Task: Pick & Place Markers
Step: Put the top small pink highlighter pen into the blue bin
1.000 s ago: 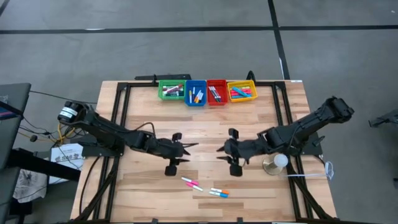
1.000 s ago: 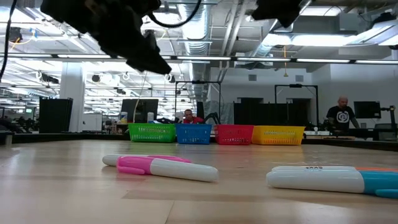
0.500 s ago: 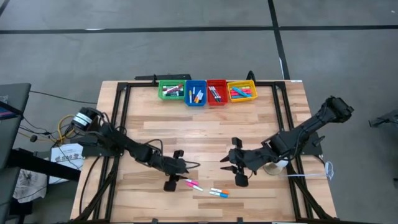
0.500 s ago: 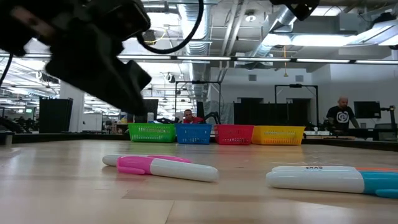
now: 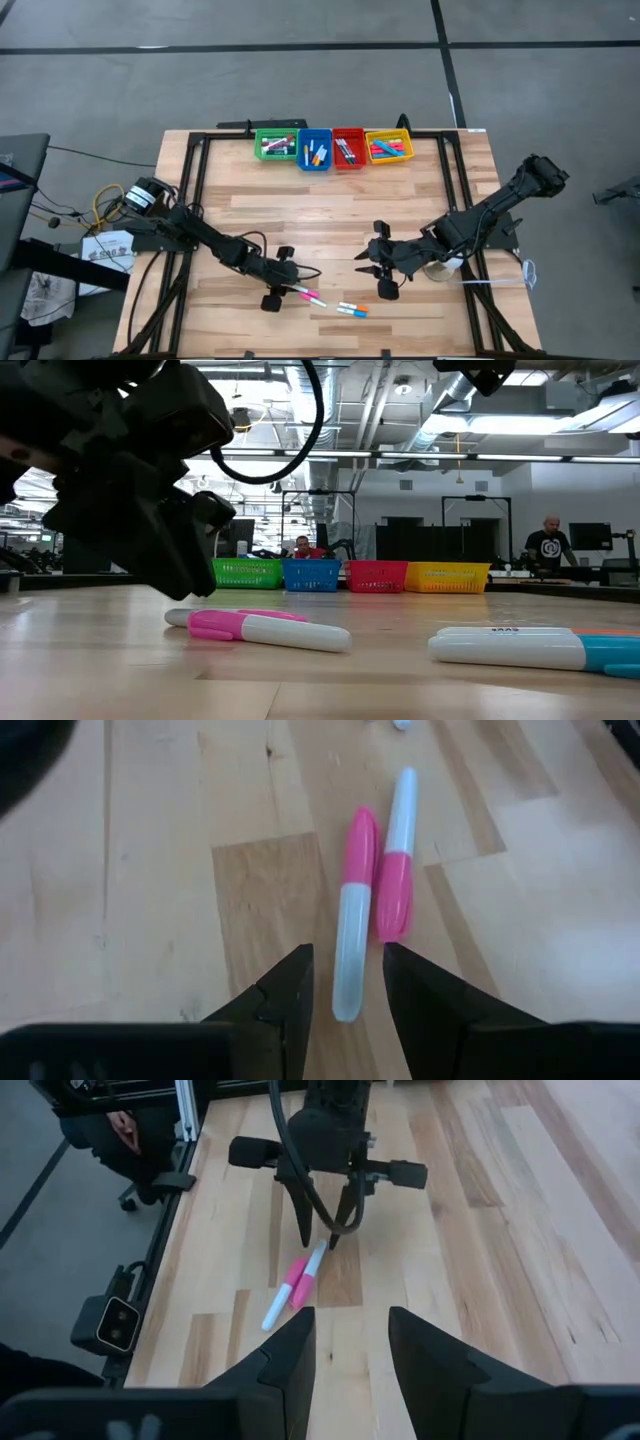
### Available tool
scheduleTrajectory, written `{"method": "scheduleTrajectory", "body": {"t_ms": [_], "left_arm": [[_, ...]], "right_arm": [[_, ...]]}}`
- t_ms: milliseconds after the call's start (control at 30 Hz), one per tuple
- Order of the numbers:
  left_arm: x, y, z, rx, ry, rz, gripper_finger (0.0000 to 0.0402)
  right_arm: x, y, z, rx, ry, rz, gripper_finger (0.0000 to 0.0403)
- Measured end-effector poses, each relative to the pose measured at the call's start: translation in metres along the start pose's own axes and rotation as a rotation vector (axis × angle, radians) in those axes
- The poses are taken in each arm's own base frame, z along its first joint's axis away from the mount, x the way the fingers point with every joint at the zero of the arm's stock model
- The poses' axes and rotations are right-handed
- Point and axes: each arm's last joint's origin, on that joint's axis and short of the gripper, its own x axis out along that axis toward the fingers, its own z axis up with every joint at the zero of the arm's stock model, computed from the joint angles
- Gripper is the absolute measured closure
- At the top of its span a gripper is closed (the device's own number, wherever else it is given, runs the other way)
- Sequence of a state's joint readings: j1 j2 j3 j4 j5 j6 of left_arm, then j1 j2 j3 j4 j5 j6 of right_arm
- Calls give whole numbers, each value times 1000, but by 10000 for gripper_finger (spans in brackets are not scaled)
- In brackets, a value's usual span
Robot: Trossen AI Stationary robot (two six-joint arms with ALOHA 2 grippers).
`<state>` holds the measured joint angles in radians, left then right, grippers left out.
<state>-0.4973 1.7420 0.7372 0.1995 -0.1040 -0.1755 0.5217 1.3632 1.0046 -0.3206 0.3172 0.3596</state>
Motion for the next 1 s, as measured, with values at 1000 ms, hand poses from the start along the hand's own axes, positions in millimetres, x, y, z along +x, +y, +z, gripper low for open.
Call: {"method": "scheduleTrajectory", "body": {"t_ms": [1000], "left_arm": [[13,3,-10,64,60,-33,280]], "right_arm": [[0,0,0,1,-2,-2,285]]}}
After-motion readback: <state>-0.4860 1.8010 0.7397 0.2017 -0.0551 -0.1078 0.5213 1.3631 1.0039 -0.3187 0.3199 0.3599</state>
